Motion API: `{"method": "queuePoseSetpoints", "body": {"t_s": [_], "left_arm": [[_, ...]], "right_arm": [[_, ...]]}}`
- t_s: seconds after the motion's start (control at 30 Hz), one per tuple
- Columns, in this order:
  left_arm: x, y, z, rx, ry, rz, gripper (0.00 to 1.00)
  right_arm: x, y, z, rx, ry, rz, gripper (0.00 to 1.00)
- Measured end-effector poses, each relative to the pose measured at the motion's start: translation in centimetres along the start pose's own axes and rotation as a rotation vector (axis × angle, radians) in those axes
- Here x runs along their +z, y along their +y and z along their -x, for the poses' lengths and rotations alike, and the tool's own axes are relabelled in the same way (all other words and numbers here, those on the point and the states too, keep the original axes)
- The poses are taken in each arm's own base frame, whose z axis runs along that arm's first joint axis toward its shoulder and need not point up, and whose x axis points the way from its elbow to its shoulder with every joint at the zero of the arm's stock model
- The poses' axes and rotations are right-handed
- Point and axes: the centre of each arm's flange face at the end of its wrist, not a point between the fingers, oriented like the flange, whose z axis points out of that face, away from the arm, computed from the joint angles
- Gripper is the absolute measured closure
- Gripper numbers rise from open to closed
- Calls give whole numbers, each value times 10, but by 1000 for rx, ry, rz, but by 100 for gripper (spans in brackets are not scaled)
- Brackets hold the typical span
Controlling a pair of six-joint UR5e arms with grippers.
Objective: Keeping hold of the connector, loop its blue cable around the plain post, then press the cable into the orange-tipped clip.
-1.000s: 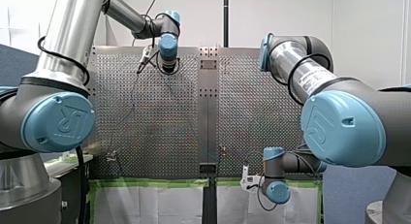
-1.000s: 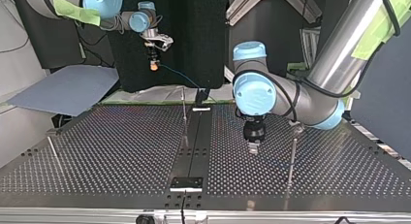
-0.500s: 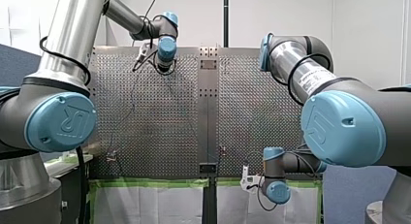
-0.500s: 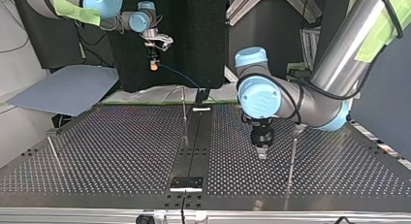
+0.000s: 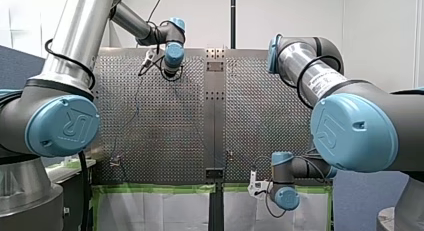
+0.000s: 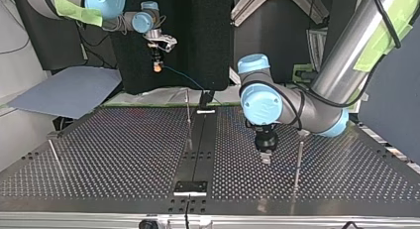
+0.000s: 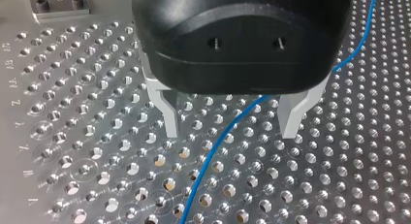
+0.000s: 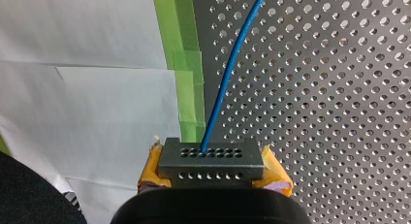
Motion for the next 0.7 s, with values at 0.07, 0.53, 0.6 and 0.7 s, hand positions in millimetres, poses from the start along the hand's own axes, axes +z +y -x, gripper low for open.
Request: {"method": "queuePoseSetpoints", "body": {"t_s": [0.07,0.53,0.6,0.7], "left_arm": [[0,0,0,-3,-3,2,2],[2,-4,6,-76,-43,6,2],[2,-4,5,-76,-40,11,2],[0,-4,4,-62,-32,25,2]], "right_arm": [[0,0,0,0,0,0,100],[0,-1,0,-5,-1,-2,100],[-1,-2,1,-8,-2,-4,100],[-2,-3,1,-11,-6,-3,100]]}}
